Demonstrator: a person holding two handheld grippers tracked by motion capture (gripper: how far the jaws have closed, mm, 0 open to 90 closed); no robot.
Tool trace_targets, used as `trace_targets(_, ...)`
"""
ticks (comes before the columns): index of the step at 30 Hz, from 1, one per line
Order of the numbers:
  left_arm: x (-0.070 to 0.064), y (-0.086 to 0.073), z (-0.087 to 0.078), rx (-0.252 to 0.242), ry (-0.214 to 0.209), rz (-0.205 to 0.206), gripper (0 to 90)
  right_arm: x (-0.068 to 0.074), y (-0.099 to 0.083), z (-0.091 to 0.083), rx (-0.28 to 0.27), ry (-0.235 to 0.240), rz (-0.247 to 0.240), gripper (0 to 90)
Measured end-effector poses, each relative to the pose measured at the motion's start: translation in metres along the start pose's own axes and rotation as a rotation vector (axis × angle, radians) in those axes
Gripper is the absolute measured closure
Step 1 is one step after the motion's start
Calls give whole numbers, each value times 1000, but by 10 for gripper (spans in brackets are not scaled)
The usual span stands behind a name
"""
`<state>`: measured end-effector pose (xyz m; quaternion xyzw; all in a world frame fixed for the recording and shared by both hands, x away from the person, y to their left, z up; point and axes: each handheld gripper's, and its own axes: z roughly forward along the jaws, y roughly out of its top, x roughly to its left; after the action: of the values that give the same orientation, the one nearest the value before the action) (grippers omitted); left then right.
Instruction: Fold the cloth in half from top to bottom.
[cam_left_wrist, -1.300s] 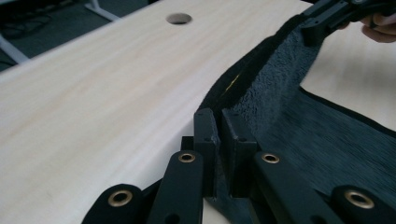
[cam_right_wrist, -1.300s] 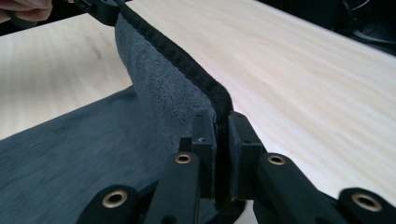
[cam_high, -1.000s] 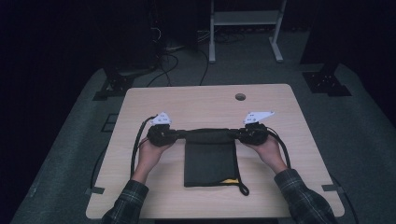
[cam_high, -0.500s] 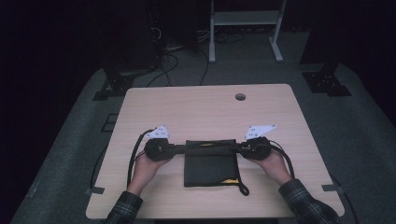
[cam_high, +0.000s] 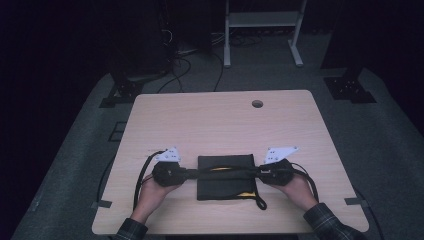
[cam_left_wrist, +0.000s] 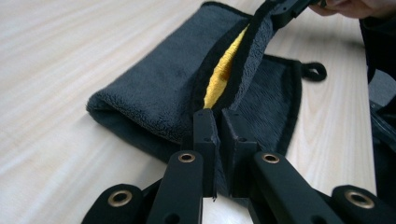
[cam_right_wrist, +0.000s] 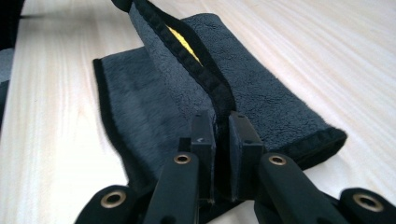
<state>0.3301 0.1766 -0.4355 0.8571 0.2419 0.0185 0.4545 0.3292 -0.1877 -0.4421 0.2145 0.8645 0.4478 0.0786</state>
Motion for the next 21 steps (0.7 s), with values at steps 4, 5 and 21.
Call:
trace_targets(4, -6, -5, 1, 23, -10, 4, 850, 6, -5, 0, 22, 11, -10, 811)
trace_targets(5, -7, -5, 2, 30, -12, 3, 850, 8, -6, 0, 26, 15, -12, 810)
trace_targets(21, -15, -18, 10, 132, -15, 11, 806, 15, -21, 0, 81, 67, 33, 682)
